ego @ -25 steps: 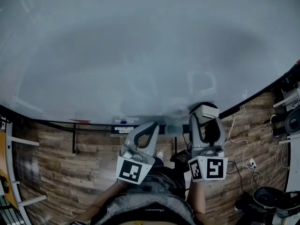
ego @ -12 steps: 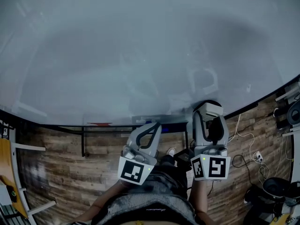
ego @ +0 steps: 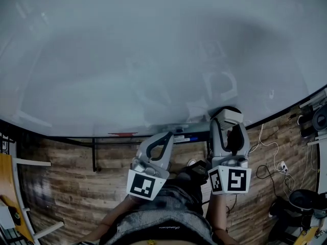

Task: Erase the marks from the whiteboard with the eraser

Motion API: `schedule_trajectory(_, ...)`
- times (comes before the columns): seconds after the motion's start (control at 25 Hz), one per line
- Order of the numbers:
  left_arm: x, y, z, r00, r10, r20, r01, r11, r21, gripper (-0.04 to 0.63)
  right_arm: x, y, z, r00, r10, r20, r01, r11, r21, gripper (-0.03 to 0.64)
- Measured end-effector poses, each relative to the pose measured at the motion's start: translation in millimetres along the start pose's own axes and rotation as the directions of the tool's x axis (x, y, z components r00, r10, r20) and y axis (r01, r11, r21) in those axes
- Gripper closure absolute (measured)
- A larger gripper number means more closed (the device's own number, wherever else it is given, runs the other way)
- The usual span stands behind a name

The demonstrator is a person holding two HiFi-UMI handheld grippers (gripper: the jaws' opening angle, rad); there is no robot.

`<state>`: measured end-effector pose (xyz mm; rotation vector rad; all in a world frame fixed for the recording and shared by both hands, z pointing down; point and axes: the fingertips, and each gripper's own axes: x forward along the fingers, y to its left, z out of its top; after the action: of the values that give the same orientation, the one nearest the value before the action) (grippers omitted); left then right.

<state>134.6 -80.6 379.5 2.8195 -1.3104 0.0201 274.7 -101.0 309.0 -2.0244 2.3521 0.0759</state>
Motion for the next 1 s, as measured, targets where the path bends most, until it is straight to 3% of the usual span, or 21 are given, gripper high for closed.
schedule_trajectory(0.32, -18, 32, -6, 1.000, 0.004, 0.002, -0.004, 1.000, 0.009, 0.592, 11, 30, -6, 1.000, -0.007, 0.004, 0.007, 1.000, 0.005, 0.377)
schedule_trajectory(0.6, -35, 47, -13, 0.999, 0.032, -0.020, -0.032, 0.999, 0.006, 0.592, 16, 61, -10, 0.999, 0.037, -0.001, -0.037, 0.999, 0.003, 0.377)
schedule_trajectory(1.0, -31, 44, -11, 0.996, 0.085, -0.020, -0.085, 0.996, -0.005, 0.592, 17, 61, -8, 0.995, 0.096, 0.008, -0.096, 0.995, 0.009, 0.376)
